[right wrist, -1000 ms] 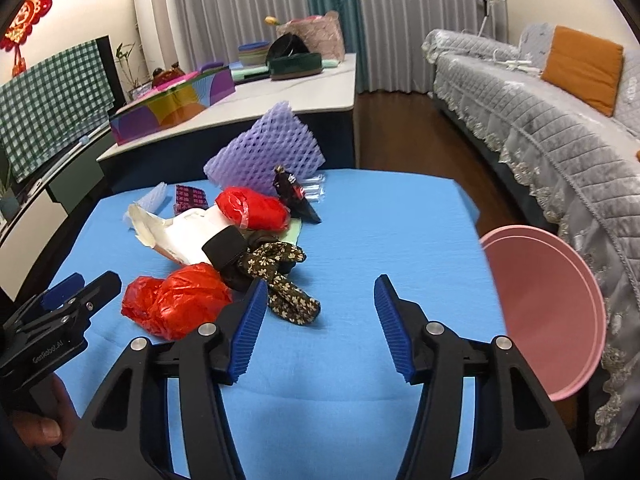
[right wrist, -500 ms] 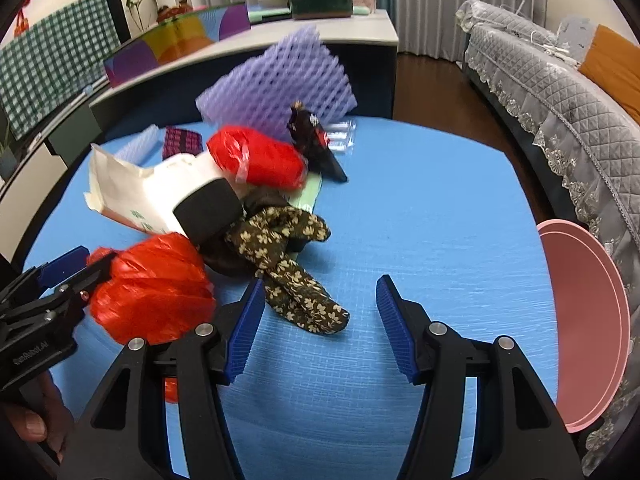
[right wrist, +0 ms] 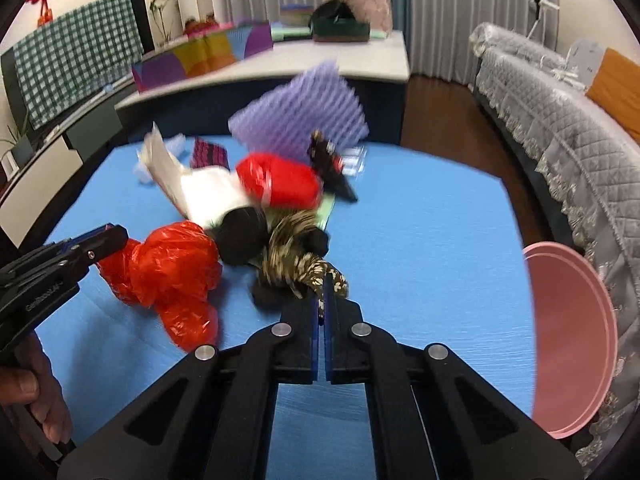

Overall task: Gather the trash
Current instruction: 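Grasp the red plastic bag with the left tool while the right tool grasps the patterned cloth, then carry both items to the pink basin and open both tools to drop them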

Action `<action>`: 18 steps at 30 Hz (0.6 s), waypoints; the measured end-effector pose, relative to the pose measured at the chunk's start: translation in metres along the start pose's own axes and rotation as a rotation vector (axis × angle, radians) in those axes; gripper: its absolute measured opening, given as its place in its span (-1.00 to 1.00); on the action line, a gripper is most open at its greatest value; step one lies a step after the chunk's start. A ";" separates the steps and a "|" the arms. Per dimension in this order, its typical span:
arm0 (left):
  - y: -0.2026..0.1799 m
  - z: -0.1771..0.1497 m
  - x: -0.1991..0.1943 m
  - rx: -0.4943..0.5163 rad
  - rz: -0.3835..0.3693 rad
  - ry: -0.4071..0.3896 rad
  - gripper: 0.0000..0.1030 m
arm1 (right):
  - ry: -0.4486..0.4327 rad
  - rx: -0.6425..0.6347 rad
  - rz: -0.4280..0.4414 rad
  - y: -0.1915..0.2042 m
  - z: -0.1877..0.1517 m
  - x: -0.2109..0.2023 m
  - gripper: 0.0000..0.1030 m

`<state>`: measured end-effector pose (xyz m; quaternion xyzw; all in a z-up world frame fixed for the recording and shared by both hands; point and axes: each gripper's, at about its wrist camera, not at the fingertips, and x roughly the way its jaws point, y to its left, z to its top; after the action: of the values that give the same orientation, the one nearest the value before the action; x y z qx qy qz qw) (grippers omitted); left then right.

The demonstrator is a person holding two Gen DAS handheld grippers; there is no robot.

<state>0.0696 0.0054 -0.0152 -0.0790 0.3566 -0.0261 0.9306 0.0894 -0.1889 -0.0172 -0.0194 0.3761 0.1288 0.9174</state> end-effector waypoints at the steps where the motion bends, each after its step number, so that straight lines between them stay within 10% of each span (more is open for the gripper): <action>1: 0.000 0.001 -0.003 0.002 0.000 -0.007 -0.76 | -0.016 0.004 -0.003 -0.001 0.000 -0.007 -0.96; 18: -0.022 0.004 -0.047 0.067 0.001 -0.108 -0.77 | -0.202 0.059 -0.079 -0.028 0.000 -0.088 -0.96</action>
<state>0.0381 -0.0107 0.0224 -0.0489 0.3046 -0.0335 0.9506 0.0360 -0.2354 0.0421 0.0061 0.2841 0.0829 0.9552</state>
